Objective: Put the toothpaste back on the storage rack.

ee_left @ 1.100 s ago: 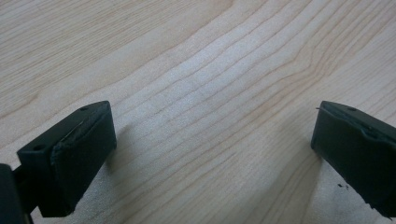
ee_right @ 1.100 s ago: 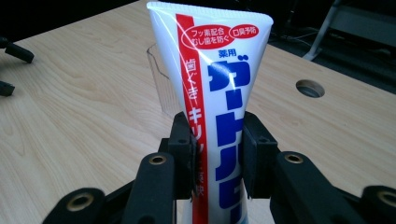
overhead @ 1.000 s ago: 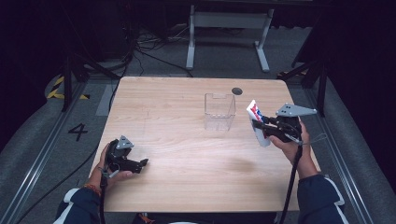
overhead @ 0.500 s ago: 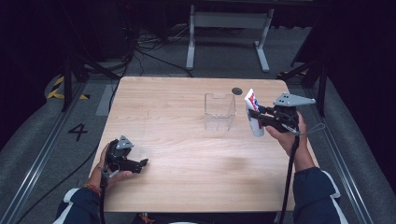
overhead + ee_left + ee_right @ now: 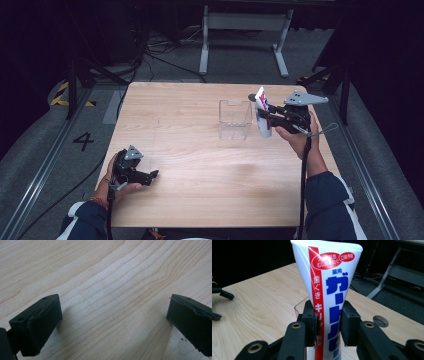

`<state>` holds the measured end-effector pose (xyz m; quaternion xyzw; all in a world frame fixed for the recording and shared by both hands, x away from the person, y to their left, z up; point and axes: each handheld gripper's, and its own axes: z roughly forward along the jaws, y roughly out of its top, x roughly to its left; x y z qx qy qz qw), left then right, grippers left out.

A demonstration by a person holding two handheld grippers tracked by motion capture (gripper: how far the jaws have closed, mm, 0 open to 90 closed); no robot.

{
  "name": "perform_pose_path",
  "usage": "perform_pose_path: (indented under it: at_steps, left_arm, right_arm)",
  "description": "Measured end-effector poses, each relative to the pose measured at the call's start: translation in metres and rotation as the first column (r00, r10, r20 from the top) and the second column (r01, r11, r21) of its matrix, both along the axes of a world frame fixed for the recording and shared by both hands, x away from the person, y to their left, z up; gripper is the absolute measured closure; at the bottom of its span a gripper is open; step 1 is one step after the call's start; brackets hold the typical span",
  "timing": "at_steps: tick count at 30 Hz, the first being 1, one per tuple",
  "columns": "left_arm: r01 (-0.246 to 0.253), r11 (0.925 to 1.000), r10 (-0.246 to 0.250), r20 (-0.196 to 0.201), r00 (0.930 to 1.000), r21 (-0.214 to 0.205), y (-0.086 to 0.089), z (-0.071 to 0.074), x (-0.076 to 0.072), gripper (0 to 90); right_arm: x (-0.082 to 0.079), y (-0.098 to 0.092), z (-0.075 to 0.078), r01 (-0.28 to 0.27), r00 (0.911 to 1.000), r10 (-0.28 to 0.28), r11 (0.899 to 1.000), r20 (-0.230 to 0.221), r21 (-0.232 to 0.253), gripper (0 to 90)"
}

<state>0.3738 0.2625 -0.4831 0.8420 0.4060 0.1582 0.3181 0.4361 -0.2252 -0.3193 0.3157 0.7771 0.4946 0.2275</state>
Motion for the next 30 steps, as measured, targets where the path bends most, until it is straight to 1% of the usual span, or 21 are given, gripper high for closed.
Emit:
perform_pose_path:
  at_steps: [10, 13, 16, 18, 21, 22, 25, 30]
  left_arm:
    - [0.0, 1.0, 0.0, 0.0, 1.0, 0.0, 0.0, 0.0, 0.0, 0.5]
    - [-0.002, 1.0, 0.002, 0.001, 1.0, 0.001, 0.0, 0.0, 0.0, 0.5]
    - [-0.002, 1.0, 0.002, 0.0, 1.0, -0.001, 0.0, 0.0, 0.0, 0.5]
    - [-0.001, 1.0, 0.001, 0.0, 1.0, 0.0, 0.0, 0.0, 0.0, 0.5]
    - [-0.001, 1.0, 0.001, 0.0, 1.0, -0.001, 0.0, 0.0, 0.0, 0.5]
    - [-0.001, 1.0, 0.001, 0.0, 1.0, 0.0, 0.0, 0.0, 0.0, 0.5]
    - [-0.001, 1.0, 0.001, 0.0, 1.0, 0.0, 0.0, 0.0, 0.0, 0.5]
    - [0.0, 1.0, 0.0, 0.0, 1.0, -0.001, 0.0, 0.0, 0.0, 0.5]
  right_arm:
    - [0.015, 0.012, -0.005, -0.006, 0.9999, 0.006, 0.999, 0.01, 0.039, 69.9]
    - [0.019, 0.015, -0.007, -0.007, 0.9998, 0.005, 0.998, 0.017, 0.064, 69.9]
    - [0.023, 0.018, -0.01, -0.006, 0.9994, 0.003, 0.997, 0.035, 0.083, 69.9]
    - [0.026, 0.019, -0.013, -0.008, 0.9989, 0.003, 0.994, 0.047, 0.107, 69.9]
    - [0.03, 0.022, -0.016, -0.006, 0.9973, -0.003, 0.992, 0.074, 0.124, 69.8]
    - [0.032, 0.023, -0.017, -0.005, 0.9974, -0.004, 0.992, 0.071, 0.13, 69.8]
    - [0.038, 0.027, -0.02, -0.003, 0.9976, -0.005, 0.993, 0.07, 0.121, 69.8]
    - [0.047, 0.031, -0.027, 0.008, 0.9987, -0.014, 0.992, 0.049, 0.124, 69.8]
